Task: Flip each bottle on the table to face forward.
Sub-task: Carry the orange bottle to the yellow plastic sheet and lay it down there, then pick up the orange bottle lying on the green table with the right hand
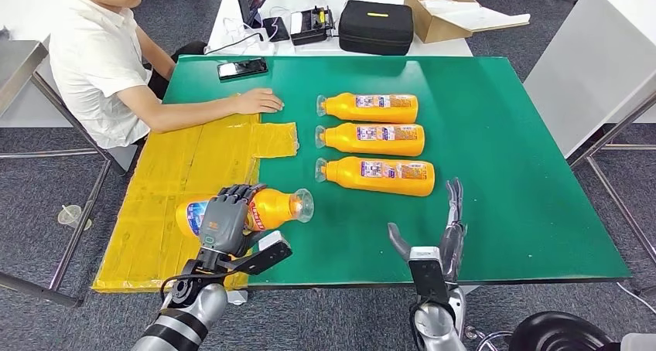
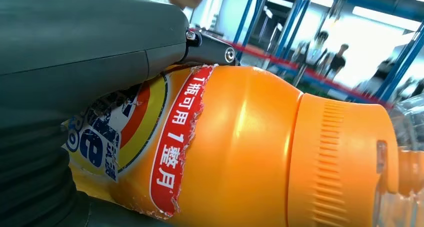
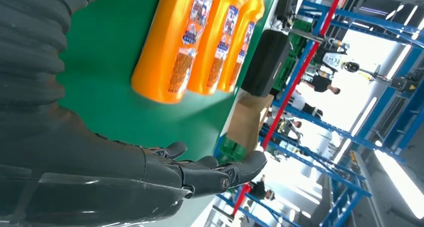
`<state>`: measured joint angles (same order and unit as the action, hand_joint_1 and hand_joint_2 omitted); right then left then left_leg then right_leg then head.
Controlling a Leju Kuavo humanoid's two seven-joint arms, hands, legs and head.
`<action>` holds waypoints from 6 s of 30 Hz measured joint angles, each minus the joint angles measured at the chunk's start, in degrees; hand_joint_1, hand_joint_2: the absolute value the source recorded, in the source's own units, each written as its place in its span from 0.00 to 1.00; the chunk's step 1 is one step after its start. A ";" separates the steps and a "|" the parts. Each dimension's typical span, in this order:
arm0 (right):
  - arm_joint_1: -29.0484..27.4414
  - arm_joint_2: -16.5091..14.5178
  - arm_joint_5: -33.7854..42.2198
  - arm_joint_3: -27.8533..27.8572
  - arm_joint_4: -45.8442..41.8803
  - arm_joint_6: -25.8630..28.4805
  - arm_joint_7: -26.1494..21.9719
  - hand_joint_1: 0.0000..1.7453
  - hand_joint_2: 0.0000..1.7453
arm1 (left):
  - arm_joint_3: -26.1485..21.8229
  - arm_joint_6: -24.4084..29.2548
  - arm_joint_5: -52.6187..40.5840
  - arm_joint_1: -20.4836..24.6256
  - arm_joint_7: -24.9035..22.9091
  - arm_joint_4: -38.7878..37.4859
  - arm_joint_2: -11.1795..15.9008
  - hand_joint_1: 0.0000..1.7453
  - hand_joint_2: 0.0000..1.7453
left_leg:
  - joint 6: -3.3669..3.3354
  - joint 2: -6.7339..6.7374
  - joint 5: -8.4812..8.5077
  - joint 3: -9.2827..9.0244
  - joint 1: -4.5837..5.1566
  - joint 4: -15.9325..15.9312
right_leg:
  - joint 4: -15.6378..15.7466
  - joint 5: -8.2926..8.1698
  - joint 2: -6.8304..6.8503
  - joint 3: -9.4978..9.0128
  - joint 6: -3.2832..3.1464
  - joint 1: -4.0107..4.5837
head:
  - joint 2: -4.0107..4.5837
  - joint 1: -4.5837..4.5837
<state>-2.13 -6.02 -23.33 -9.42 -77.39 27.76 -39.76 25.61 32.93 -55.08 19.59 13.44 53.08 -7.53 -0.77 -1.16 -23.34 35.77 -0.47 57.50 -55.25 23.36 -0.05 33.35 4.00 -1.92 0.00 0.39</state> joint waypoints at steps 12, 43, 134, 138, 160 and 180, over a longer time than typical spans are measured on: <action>1.98 -0.56 1.75 0.02 3.31 -2.23 -0.07 0.00 1.00 | 0.01 -3.04 -1.43 6.67 -1.97 -13.41 0.39 0.68 1.00 | 0.00 -0.01 -0.01 -0.01 0.00 -0.01 | 0.00 0.01 0.01 -0.03 0.00 0.00 | 0.00 0.00; 2.58 -0.71 3.83 0.72 7.25 -2.36 -0.11 0.00 1.00 | 0.01 -15.59 -2.22 12.62 -4.23 -22.20 0.19 0.00 1.00 | 0.00 -0.02 0.00 -0.25 0.00 -0.01 | 0.00 0.00 0.01 -0.29 0.00 0.00 | 0.00 -0.02; 24.66 16.82 -38.58 -3.39 40.21 -4.63 27.66 0.25 1.00 | 13.43 -19.51 35.13 -3.68 12.29 17.50 -2.40 0.00 1.00 | -0.16 -0.01 0.07 -0.12 0.22 0.02 | 0.02 -0.12 0.00 -0.13 0.18 -0.20 | 0.00 0.01; 26.26 17.25 -40.46 -4.73 41.89 -7.43 29.35 1.00 1.00 | 13.51 -19.45 35.28 -3.45 12.56 17.48 -2.49 0.00 1.00 | -0.18 -0.01 0.10 -0.12 0.22 0.02 | 0.02 -0.15 0.00 -0.15 0.21 -0.20 | 0.00 0.01; 28.63 23.93 -12.39 -5.09 42.36 -37.44 14.71 1.00 1.00 | 14.58 -21.56 40.16 -3.31 16.93 16.20 -2.47 0.00 1.00 | -0.25 0.72 -0.41 -1.59 0.18 0.01 | 0.32 -0.10 -0.70 -1.28 0.18 -0.04 | 0.00 -0.02; 12.67 18.03 3.02 -3.44 17.97 -36.36 10.10 1.00 1.00 | 12.35 -25.60 69.48 -5.81 9.43 11.31 -6.83 0.00 1.00 | -0.27 0.60 -0.28 -0.65 0.13 0.00 | 0.26 -0.09 -0.60 -0.62 0.19 -0.05 | 0.00 0.02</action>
<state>10.54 12.01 -20.30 -12.86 -59.42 -8.60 -29.65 37.96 7.33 14.39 13.78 22.87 64.40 -14.36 -1.04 -0.56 -23.62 35.12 -0.34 57.50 -54.98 23.27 -0.65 32.73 4.19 -1.96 0.00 0.40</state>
